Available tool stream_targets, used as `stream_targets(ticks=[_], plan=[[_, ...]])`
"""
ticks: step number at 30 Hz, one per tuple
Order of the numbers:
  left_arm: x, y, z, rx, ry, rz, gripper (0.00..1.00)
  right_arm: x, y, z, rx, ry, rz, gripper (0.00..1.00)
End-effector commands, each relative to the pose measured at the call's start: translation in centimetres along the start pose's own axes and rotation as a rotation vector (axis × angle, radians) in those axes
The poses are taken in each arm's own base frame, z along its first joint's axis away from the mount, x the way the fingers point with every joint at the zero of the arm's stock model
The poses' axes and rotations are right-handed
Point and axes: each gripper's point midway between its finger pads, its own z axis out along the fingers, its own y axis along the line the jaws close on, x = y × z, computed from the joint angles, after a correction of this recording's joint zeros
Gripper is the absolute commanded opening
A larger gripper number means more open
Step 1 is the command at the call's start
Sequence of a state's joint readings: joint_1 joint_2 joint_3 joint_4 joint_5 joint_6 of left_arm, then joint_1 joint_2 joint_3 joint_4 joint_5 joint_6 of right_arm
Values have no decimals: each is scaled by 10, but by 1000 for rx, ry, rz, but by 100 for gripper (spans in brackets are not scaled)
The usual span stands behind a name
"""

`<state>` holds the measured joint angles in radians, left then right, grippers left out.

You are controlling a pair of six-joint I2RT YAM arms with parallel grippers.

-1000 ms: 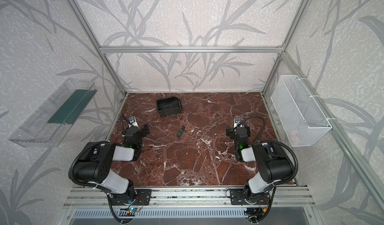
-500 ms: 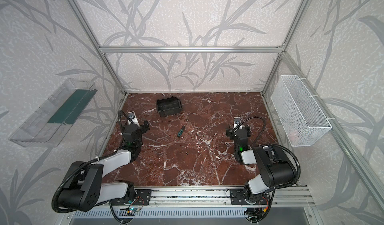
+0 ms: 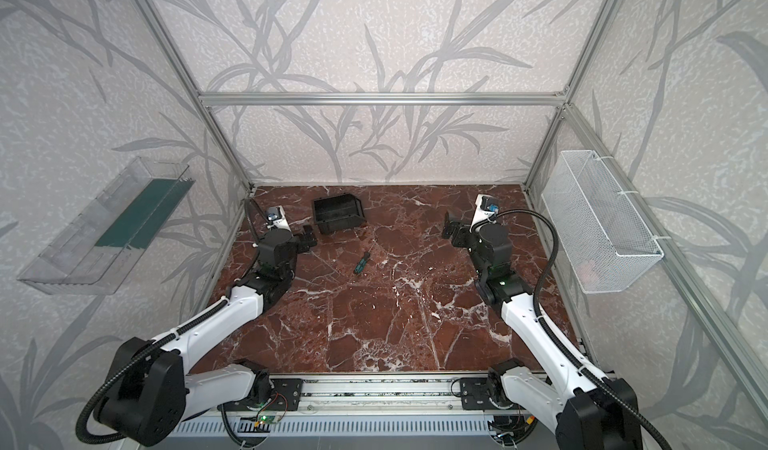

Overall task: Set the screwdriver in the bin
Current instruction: 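Grasp the green-handled screwdriver with the right gripper while the left gripper nears the bin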

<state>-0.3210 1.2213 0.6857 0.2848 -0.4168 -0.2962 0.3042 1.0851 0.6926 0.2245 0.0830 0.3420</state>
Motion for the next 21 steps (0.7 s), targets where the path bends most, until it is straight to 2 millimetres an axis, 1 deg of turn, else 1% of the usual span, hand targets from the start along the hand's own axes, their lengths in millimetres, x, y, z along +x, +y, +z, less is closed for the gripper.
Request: stream_targets(ticks=[1,4,6,7,9,10,11,12,13,15,17,20,21], plan=[[39,-14,1,66,194,-81,99,58,32,16,-84,236,55,99],[49,-22,1,108,249,-175,99,97,63,29,-34,383,-95,99],[56,-27,4,141,300,-221,99,121,84,38,-47,476,-132,99],[61,-26,6,150,341,-254,99,132,94,43,-52,518,-129,99],[71,-21,10,165,418,-344,99,155,110,53,-63,589,-115,99],[76,-16,12,170,452,-404,99,168,120,57,-77,631,-113,100],[80,-10,15,174,477,-468,99,176,131,60,-90,661,-123,99],[86,-6,17,180,500,-520,99,192,136,64,-82,704,-143,98],[92,0,19,179,526,-578,99,203,145,67,-85,729,-157,97],[98,1,21,203,563,-635,99,220,160,71,-99,768,-167,97],[103,1,20,215,587,-649,99,236,174,76,-124,806,-151,94],[105,2,18,216,587,-643,99,254,189,84,-150,856,-125,90],[105,4,17,210,584,-638,99,257,193,86,-155,861,-121,89]])
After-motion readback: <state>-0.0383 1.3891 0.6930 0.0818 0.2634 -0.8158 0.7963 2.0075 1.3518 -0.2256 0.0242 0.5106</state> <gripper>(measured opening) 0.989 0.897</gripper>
